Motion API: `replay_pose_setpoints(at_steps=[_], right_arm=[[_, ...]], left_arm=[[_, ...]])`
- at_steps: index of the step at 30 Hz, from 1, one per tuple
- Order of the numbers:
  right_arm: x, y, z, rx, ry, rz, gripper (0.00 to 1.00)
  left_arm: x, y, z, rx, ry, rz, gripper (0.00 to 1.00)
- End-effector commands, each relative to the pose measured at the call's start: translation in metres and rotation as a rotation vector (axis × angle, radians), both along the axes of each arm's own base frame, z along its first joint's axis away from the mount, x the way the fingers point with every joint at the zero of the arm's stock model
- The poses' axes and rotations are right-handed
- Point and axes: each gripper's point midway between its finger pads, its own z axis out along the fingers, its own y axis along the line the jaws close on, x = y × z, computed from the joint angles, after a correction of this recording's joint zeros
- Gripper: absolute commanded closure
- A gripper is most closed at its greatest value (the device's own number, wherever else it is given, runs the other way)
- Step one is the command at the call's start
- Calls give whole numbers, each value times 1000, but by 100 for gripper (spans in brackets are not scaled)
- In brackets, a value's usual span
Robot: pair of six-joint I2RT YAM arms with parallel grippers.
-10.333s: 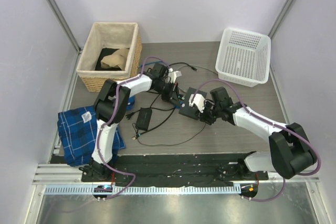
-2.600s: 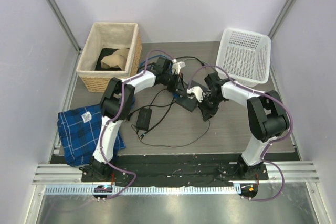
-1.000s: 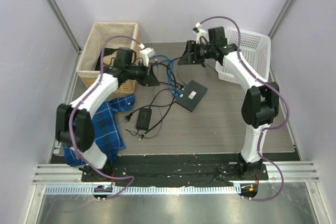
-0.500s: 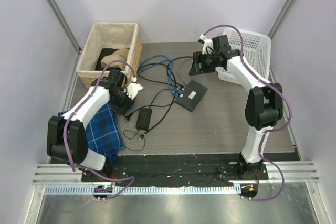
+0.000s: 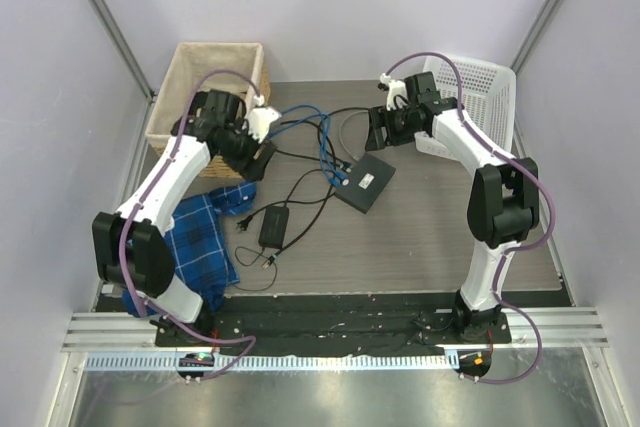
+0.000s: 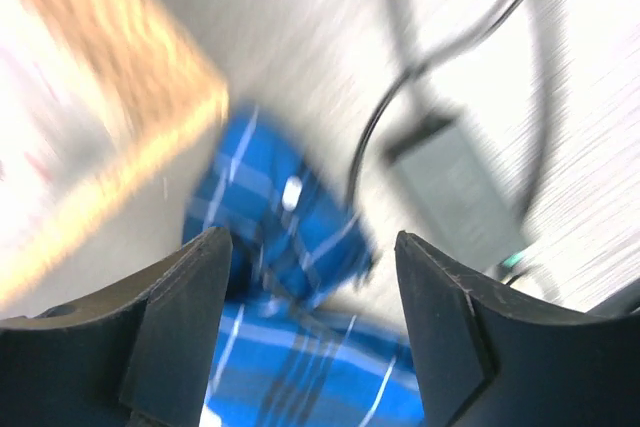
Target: Pull the plug from the switch port
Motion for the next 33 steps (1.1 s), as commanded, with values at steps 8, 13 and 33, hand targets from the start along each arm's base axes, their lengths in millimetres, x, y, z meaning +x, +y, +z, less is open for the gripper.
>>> replay_pose_setpoints(at_steps=[8,13,33], right_arm=[[17,-23,-31,-162,-13,35,28],[16,-25,-34,-165,-9,36,28],[-24,-28,-23,-159,-4,108,28]], left_arm=[[29,-145,24,-492,117,28,27],[74,-171,-10,-561,186,151,27],[96,-198,-80,-620,362,228,42]])
